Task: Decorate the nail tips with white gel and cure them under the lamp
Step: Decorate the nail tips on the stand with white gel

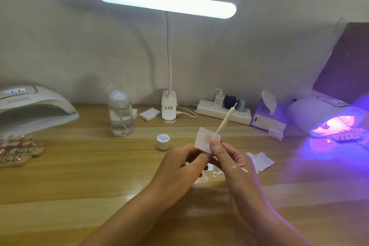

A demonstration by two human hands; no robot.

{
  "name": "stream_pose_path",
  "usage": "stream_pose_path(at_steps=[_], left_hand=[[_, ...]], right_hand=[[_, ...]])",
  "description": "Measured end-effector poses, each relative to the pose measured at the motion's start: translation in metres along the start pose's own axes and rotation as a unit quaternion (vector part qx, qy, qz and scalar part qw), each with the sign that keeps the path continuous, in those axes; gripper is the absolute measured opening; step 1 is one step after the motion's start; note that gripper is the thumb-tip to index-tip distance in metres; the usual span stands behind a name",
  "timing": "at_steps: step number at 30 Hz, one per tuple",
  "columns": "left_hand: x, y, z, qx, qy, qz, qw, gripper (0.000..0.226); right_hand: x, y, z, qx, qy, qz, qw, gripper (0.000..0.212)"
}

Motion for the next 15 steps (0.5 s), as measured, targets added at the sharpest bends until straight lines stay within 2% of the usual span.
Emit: stream_pose_path(at_steps=[4, 6, 11, 15], left_hand=[[0.003, 0.002, 0.000, 0.006, -0.003, -0.002, 1.000, 0.025], [0.003, 0.001, 0.002, 0.009, -0.011, -0.024, 1.000, 0.026], [0.009, -0.011, 0.010, -0.005, -0.081, -0.098, 0.992, 0.021], [0.009, -0.010, 0.007, -0.004, -0.056, -0.035, 0.998, 0.015]], right_hand=[[-0.001, -0.001, 0.002, -0.024, 0.011, 0.036, 0.999, 0.025], [-0.003, -0.001, 0.000, -0.020, 0.006, 0.018, 1.000, 0.028], [-0.014, 0.023, -0.021, 0.074, 0.006, -0.048, 0.996, 0.031], [-0.009, 0.021, -0.017, 0.072, -0.005, -0.051, 0.996, 0.025]])
Point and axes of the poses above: each hand's wrist, its own z-axis away from the middle knuckle, its own y-axis out of the back of the hand, x = y × z, the point moved 7 cm from there along -z, towards the middle knuckle, and after that the axes turned 15 degrees about x, right-handed, at the moved point
